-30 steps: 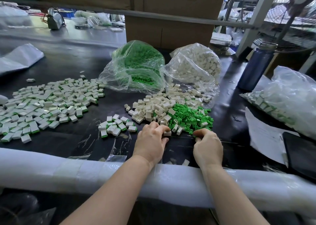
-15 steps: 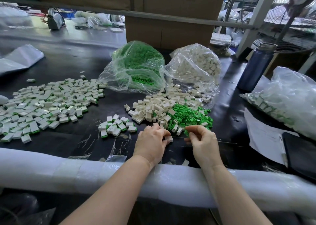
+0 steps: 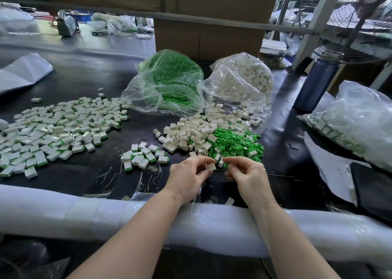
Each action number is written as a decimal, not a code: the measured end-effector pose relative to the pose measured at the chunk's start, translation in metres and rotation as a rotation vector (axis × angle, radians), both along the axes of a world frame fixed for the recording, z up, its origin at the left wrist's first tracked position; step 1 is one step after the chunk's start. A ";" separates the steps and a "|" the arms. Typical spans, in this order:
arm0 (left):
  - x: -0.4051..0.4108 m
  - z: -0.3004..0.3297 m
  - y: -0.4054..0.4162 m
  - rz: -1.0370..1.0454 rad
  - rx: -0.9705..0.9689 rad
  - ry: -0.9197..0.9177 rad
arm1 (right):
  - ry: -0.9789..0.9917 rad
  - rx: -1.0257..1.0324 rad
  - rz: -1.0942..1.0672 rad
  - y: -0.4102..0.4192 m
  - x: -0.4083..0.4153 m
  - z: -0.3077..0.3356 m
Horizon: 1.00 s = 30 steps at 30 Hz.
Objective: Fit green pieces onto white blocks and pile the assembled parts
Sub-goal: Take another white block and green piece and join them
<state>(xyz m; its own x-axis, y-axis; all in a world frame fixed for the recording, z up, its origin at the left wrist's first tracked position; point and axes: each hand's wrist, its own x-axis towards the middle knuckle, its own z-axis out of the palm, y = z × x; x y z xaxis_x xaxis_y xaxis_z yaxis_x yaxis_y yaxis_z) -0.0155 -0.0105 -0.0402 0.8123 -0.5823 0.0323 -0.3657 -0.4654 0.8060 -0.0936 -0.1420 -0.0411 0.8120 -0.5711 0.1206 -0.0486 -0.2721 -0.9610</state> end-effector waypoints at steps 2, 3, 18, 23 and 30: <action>0.000 0.000 0.000 -0.005 -0.004 0.011 | 0.006 -0.022 0.012 0.000 0.000 0.000; 0.000 0.000 0.000 -0.008 -0.011 0.015 | 0.008 -0.045 0.017 0.000 0.000 0.000; -0.001 0.002 0.001 -0.037 -0.082 0.064 | 0.002 -0.081 0.037 0.001 0.002 -0.003; 0.000 0.002 0.002 -0.049 -0.109 0.088 | -0.015 -0.020 0.065 0.001 0.003 -0.004; 0.003 0.001 0.003 -0.068 -0.193 0.164 | -0.055 0.032 0.142 -0.001 0.000 -0.003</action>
<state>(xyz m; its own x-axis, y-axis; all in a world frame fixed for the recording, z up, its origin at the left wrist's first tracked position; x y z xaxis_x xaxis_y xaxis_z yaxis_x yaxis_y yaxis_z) -0.0121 -0.0076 -0.0397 0.7749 -0.6318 0.0188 -0.2477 -0.2762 0.9286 -0.0931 -0.1425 -0.0438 0.8776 -0.4551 0.1507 0.0410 -0.2420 -0.9694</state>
